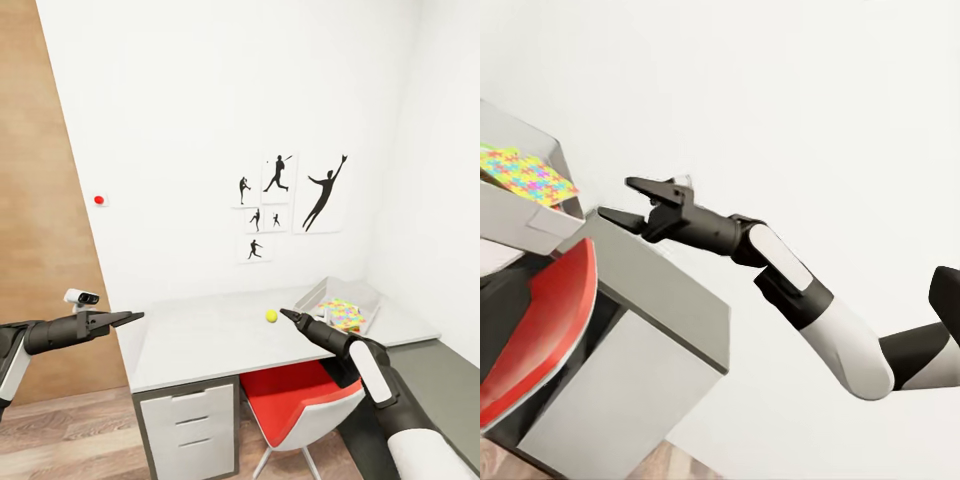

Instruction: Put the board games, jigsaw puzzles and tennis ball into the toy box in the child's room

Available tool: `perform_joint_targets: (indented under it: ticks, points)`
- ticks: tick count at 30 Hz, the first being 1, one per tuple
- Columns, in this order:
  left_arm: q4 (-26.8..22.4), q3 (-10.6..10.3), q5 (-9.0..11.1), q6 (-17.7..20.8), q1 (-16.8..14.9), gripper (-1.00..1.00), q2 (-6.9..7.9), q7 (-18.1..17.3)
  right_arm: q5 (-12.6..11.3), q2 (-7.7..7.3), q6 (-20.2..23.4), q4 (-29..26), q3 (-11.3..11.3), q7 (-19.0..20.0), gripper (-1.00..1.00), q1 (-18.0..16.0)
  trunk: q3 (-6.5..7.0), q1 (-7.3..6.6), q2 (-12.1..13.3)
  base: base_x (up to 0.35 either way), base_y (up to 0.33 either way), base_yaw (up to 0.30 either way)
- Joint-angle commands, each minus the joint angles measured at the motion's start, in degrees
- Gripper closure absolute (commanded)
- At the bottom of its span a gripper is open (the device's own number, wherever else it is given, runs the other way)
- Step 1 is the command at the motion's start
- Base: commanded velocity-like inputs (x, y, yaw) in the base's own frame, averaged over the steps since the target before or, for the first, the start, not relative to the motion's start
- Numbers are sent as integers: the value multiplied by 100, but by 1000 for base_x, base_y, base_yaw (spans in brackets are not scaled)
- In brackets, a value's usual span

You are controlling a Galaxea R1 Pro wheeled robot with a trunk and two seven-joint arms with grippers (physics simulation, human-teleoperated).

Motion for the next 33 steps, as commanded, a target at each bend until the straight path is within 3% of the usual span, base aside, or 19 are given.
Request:
perform_joint_targets:
  ticks: [1, 3, 6, 9, 11, 13, 15, 19, 22, 25, 29, 33]
  points:
    - [4, -1, -2, 60, -1, -100, 2, -23, 18, 10, 43, -5, -14, -147, -100, -3, -2, 4, -4, 225, 209, 0]
    - [4, -1, -2, 59, -1, -100, 2, -23, 35, 25, 71, -22, 25, -368, -100, -3, -2, 4, -4, 240, 185, 0]
    - [5, 2, -2, 59, -1, -100, 3, -23, 52, 59, 169, -167, 375, -762, -100, -3, -2, 4, -4, 258, 90, 0]
    - [6, 6, -2, 59, -1, -100, 9, -23, 3, 134, 263, -557, 911, -1609, -100, -2, -2, 4, -4, 245, 7, 0]
    - [6, 7, -2, 59, -1, -100, 11, -23, -20, 289, 311, -695, 1055, -2164, -100, -5, -2, 4, -4, 191, -54, 0]
    - [6, 7, 0, 59, -1, -100, 20, -23, -24, 659, 519, -788, 1147, -2942, -100, -98, -2, 4, -4, 108, -42, 0]
    - [6, 7, 4, 59, -1, -100, 25, -23, -21, 1035, 956, -782, 1162, -3721, -100, -459, -2, 4, -4, 44, -17, 0]
    - [6, 7, 7, 59, -1, -100, 24, -23, -33, 1447, 1436, -392, 1161, -5030, -100, -1298, -2, 4, -4, 12, -5, 0]
    - [6, 5, 7, 60, -1, -100, 15, -23, -30, 1472, 1480, 449, 1155, -5410, -100, -1915, -2, 4, -4, 2, 7, 0]
    - [8, 7, 7, 59, -1, -100, 16, -23, -28, 1472, 1434, 1337, 1153, -5516, -100, -2431, -2, 4, -4, 3, 131, 0]
    - [7, 7, 7, 59, -1, -100, 19, -23, -24, 1472, 965, 2743, 1145, -5565, -100, -3217, -2, 4, -4, 127, 180, 0]
    - [8, 7, 7, 59, -1, -100, 22, -23, -22, 1472, 810, 3467, 1144, -5561, -100, -3614, -2, 4, -4, 141, 53, 0]
